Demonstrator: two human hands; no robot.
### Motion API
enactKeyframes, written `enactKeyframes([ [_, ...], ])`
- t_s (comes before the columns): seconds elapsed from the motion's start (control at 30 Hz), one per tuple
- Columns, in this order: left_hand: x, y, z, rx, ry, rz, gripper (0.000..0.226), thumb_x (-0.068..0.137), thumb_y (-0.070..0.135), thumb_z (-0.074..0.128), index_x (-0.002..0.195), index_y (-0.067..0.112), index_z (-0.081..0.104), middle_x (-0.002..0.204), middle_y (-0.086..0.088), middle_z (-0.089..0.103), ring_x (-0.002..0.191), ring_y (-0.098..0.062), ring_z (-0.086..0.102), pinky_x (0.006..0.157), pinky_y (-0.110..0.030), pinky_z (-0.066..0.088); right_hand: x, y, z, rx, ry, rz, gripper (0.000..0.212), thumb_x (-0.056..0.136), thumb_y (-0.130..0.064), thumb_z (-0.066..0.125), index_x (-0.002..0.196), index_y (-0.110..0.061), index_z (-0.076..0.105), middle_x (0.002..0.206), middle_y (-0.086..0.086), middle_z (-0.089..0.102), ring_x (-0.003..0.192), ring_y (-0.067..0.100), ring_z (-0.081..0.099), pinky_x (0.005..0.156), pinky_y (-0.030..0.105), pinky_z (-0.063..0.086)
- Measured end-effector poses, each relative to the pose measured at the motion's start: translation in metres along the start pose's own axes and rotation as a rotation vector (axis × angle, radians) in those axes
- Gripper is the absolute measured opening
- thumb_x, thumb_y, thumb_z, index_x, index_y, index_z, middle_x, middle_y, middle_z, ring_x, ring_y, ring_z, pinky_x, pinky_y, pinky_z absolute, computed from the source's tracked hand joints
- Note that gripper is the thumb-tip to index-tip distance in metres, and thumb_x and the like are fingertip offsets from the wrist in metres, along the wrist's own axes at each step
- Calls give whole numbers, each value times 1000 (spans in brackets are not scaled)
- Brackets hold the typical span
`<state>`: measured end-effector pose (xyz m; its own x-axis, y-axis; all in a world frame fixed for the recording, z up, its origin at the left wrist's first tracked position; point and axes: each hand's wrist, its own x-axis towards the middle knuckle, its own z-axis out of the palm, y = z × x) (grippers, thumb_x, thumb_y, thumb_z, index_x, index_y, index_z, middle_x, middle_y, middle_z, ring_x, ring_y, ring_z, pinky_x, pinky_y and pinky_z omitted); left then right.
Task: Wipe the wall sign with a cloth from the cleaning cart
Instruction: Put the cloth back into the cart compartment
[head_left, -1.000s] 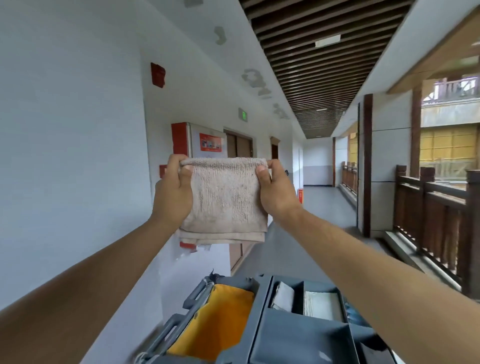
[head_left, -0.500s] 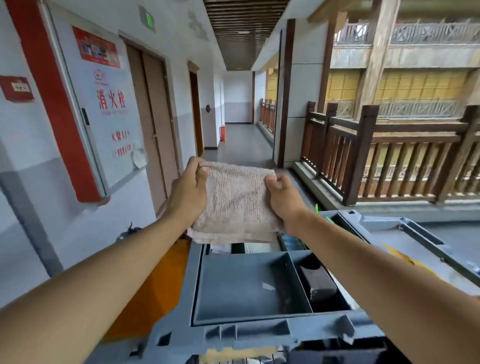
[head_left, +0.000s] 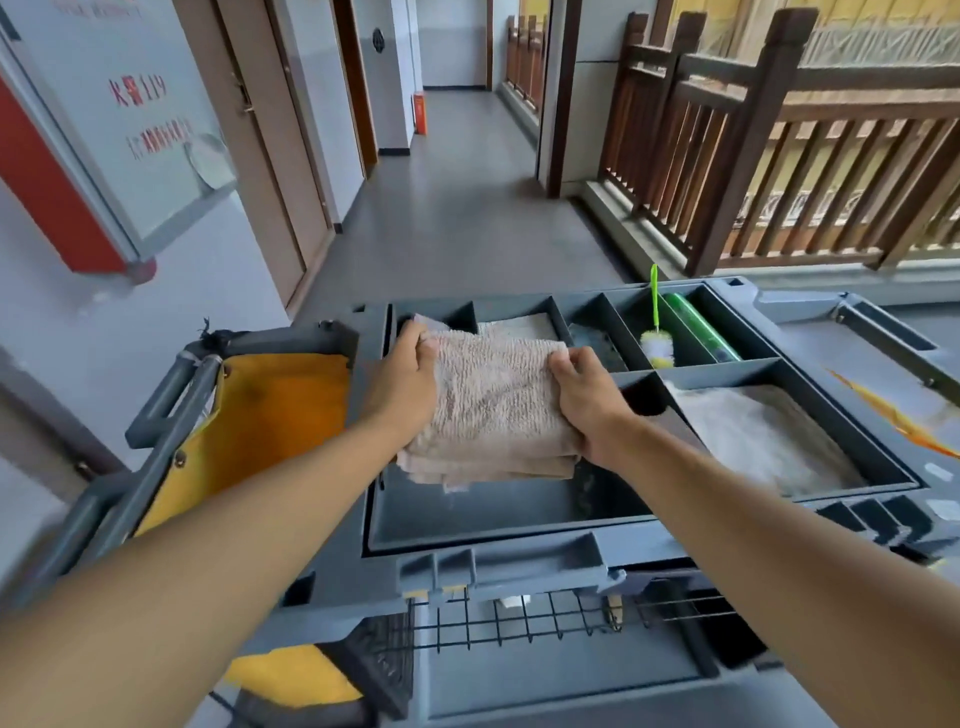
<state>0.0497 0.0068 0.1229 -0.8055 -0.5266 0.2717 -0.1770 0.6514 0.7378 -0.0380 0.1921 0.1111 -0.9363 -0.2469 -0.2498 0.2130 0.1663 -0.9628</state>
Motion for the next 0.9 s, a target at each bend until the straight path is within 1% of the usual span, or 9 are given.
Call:
enactKeyframes([
  [0.13, -2, -30, 34, 28, -87, -100, 23, 105, 31, 31, 93, 17, 44, 65, -6, 45, 54, -22, 40, 51, -34, 29, 19, 35, 0, -60, 23, 44, 29, 104, -47, 42, 108, -22, 55, 105, 4, 63, 93, 23, 64, 81, 47, 58],
  [0.27, -6, -51, 60, 54, -120, -189, 22, 105, 35, 30, 89, 22, 39, 69, -7, 47, 54, -24, 42, 48, -30, 28, 38, 61, -2, -151, 55, 8, 27, 104, -45, 44, 102, -21, 55, 94, 1, 62, 82, 18, 58, 70, 35, 52],
  [0.33, -9, -59, 71, 95, -124, -220, 20, 104, 38, 29, 87, 31, 36, 72, -7, 50, 55, -24, 47, 47, -29, 27, 47, 71, -3, -215, 46, 3, 29, 104, -46, 43, 105, -20, 56, 97, 1, 63, 87, 18, 58, 75, 35, 49],
  [0.43, -14, -67, 80, 127, -112, -237, 21, 104, 39, 30, 87, 30, 39, 76, -9, 58, 66, -31, 57, 52, -33, 31, 57, 80, -2, -294, 31, 3, 31, 105, -45, 42, 110, -19, 56, 102, 1, 64, 95, 20, 58, 83, 38, 48],
  [0.5, -15, -71, 86, 134, -126, -254, 21, 104, 39, 29, 90, 28, 41, 83, -13, 61, 72, -34, 59, 59, -36, 38, 62, 84, 0, -354, 32, -10, 29, 105, -45, 41, 111, -20, 55, 99, 0, 63, 93, 19, 57, 73, 34, 44],
  [0.6, -21, -78, 90, 165, -150, -253, 22, 104, 39, 29, 92, 25, 40, 85, -16, 61, 76, -39, 59, 65, -43, 45, 63, 90, 2, -483, 20, -65, 26, 105, -43, 40, 112, -22, 53, 88, -4, 60, 77, 14, 57, 58, 29, 37],
  [0.7, -24, -84, 94, 222, -145, -222, 24, 105, 40, 27, 93, 23, 40, 80, -14, 60, 71, -38, 57, 61, -44, 44, 64, 100, 2, -608, 11, -140, 20, 105, -39, 41, 106, -22, 52, 81, 1, 62, 64, 18, 60, 45, 25, 39],
  [0.8, -19, -88, 94, 287, -157, -131, 22, 105, 39, 27, 95, 24, 40, 72, -7, 57, 68, -33, 55, 56, -38, 36, 64, 104, 3, -652, 56, -192, 18, 106, -35, 40, 104, -20, 50, 81, 6, 65, 64, 24, 63, 52, 33, 50],
  [0.9, -13, -95, 93, 348, -128, -68, 16, 104, 36, 32, 99, 24, 42, 73, -2, 58, 60, -23, 50, 49, -33, 29, 65, 104, 6, -702, 79, -223, 19, 106, -37, 40, 109, -22, 51, 82, 7, 66, 67, 26, 64, 57, 35, 52],
])
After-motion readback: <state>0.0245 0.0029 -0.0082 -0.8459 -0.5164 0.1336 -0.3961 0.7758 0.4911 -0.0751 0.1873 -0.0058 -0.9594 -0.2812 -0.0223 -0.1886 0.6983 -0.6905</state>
